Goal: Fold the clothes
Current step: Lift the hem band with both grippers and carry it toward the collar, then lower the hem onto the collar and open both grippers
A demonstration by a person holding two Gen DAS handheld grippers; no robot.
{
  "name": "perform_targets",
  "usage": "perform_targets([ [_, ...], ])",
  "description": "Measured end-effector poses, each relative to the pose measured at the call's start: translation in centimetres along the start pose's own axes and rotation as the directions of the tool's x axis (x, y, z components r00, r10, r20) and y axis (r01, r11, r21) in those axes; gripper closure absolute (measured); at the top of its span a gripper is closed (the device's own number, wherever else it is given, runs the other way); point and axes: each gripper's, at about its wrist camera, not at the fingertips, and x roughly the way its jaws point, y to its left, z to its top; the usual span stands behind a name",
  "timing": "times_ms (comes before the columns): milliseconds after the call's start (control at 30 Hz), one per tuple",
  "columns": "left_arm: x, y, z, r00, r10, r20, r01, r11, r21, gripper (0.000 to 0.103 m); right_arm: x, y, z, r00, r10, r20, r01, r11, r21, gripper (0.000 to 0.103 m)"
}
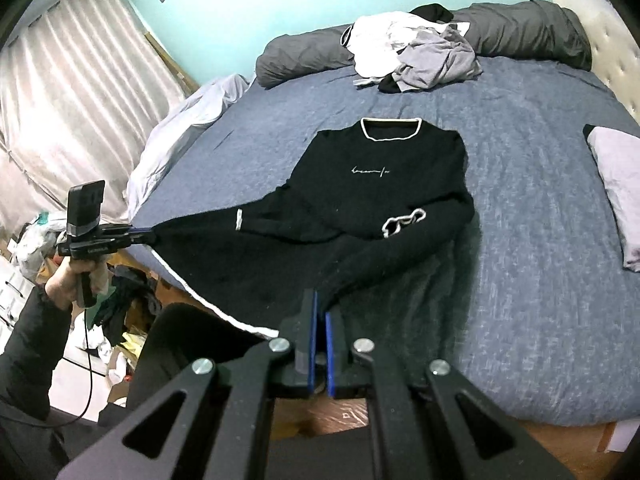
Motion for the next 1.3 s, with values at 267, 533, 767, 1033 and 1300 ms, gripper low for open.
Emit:
perform_targets([
  [267,2.8,3.3,5.3,1.000,-0.005,-0.001,0.005,1.000,-0.028,0.096,2.6,-2.8,4.1,1.000,-0.015,-0.018,0.015,1.000,0.025,0.100],
  [533,6.6,8.6,12.5,1.000,0.002,0.005,-0.002,0.997,-0.082,0.096,5.5,-7.3,11.8,0.998,-0.068,0.001,0.068,0.996,0.056,0.100],
  [767,11.5,14.2,19.7,1.000,-0.006,0.013,0.008,0.987,-0.161,0.096,10.6,-12.7,19.2,0.997,-0.076,0.003,0.075,0.989,0.124,0.100],
  [1033,18.0,21.5,26.0,1.000,-0.013,-0.016,0.009,0.965,-0.262,0.096,17.2,-19.0,26.0,0.997,-0.079,-0.006,0.078,0.976,0.201,0.100],
  [1300,25.2,26.9,28.4,0.998,-0.009,-0.057,-0.011,0.942,-0.335,0.096,24.2,-24.7,29.2,0.996,-0.088,-0.023,0.091,0.957,0.277,0.100],
])
